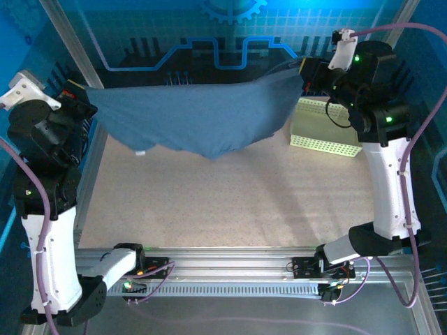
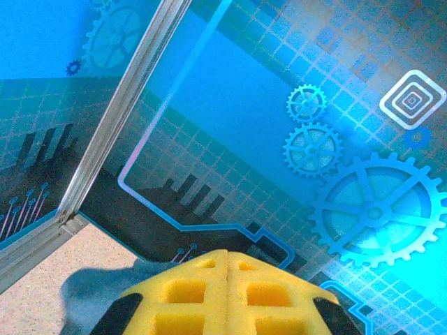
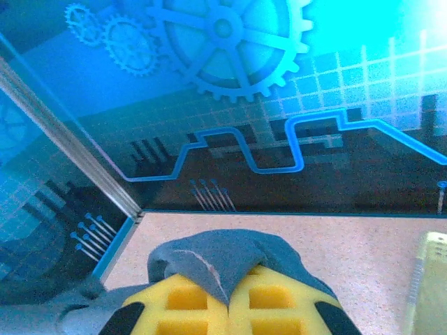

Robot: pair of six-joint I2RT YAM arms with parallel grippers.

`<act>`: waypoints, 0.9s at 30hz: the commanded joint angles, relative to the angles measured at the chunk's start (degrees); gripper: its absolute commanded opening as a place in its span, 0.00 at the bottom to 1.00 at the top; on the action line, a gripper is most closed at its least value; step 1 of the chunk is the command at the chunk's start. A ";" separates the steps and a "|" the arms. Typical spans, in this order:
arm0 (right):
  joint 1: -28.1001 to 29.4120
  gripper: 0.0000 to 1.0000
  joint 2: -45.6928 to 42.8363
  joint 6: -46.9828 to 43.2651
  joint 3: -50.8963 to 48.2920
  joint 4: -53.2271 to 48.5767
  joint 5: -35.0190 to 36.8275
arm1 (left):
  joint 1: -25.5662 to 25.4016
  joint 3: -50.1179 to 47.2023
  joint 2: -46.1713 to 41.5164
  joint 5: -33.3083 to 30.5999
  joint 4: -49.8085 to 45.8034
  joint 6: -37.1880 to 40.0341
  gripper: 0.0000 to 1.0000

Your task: Fold the inside-out t-shirt

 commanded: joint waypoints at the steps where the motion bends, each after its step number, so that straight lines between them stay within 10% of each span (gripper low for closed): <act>1: 1.97 0.00 2.90 -1.47 0.49 2.58 -0.16 | 0.63 3.21 3.68 0.34 -0.12 1.63 0.00; 12: 3.73 0.00 32.20 -1.47 30.35 1.88 -5.32 | 3.86 29.73 29.40 -3.14 -12.06 7.77 0.00; 19: 4.24 0.00 44.25 5.23 41.01 14.44 -12.44 | 11.96 60.21 43.21 5.71 -15.01 7.06 0.00; 27: 4.22 0.00 47.46 7.17 40.01 22.09 -14.44 | 11.89 35.39 22.87 18.77 4.07 5.68 0.00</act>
